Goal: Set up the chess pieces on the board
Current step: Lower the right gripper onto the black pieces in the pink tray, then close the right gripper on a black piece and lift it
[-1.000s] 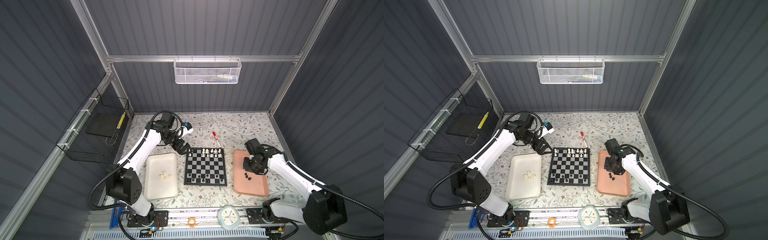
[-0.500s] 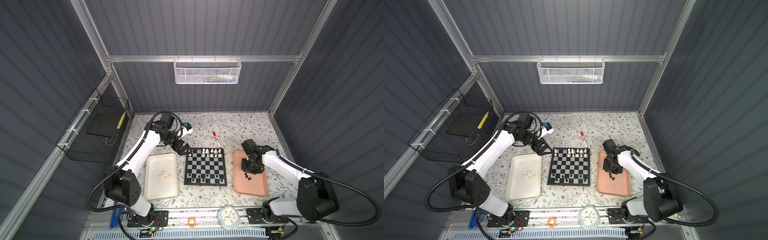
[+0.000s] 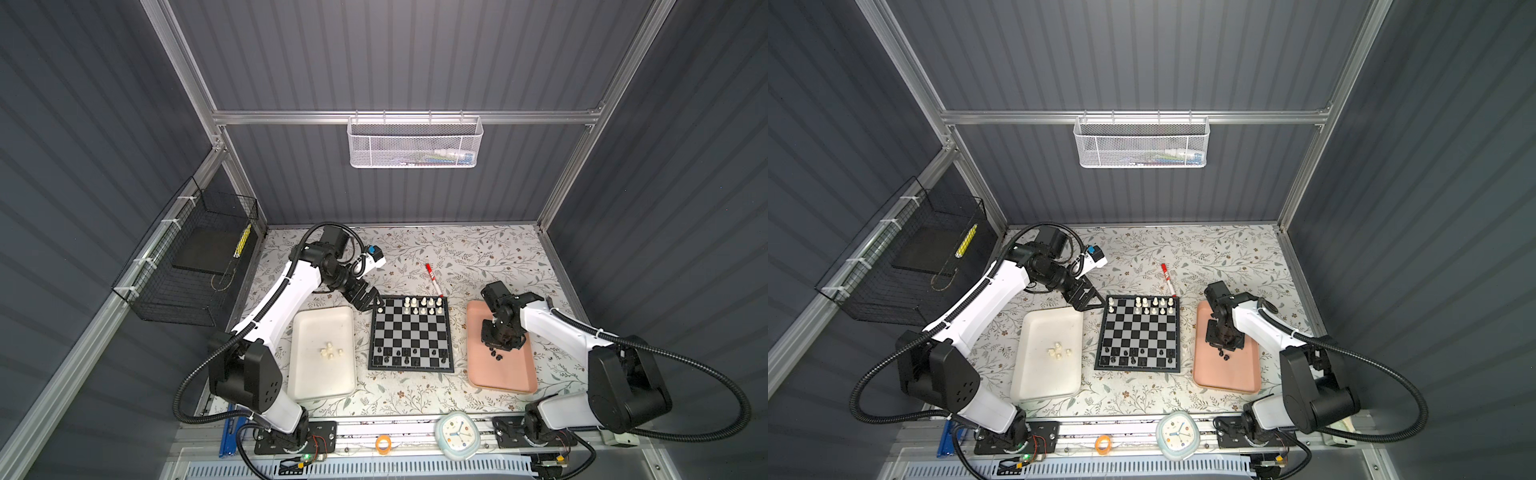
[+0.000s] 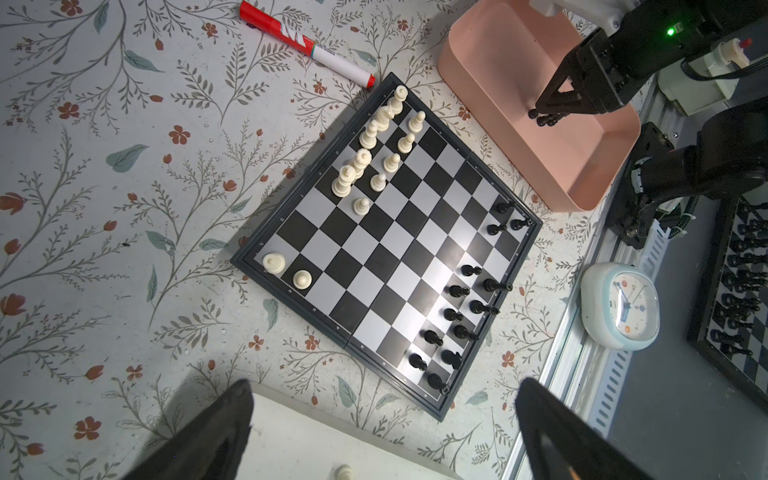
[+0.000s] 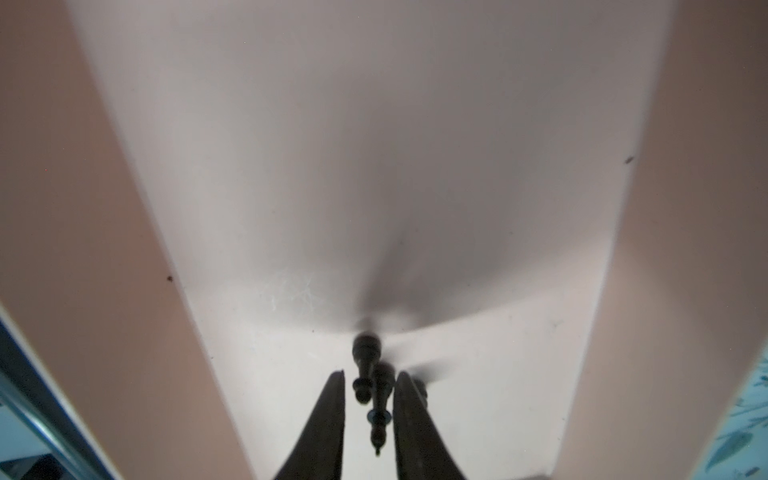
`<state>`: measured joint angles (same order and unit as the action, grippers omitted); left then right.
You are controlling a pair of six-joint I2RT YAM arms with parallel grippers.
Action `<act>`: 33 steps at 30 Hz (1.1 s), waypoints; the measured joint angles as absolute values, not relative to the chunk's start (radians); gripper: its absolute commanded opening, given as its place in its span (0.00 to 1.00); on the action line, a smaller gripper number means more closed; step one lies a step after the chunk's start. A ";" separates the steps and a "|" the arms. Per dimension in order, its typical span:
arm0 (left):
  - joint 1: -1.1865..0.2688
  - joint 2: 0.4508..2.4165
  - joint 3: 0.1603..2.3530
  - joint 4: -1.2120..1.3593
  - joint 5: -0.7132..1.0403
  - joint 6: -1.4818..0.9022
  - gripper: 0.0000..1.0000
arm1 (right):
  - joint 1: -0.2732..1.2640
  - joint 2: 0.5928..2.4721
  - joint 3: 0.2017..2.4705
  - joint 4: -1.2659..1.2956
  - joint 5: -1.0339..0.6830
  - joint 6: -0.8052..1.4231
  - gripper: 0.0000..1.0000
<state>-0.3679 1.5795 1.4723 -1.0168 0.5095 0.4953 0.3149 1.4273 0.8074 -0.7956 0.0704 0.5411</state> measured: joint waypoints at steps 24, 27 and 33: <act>-0.368 1.579 1.467 -1.017 0.509 0.495 0.99 | 0.310 1.451 0.804 -0.773 0.071 0.532 0.19; -0.368 1.578 1.467 -1.016 0.509 0.495 1.00 | 0.309 1.452 0.804 -0.773 0.071 0.531 0.18; -0.368 1.573 1.463 -1.016 0.509 0.495 1.00 | 0.307 1.456 0.804 -0.771 0.071 0.530 0.17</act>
<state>-0.3679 1.5726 1.4628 -1.0164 0.5091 0.4950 0.3073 1.4559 0.8040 -0.7712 0.0708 0.5301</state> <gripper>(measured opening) 0.995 0.174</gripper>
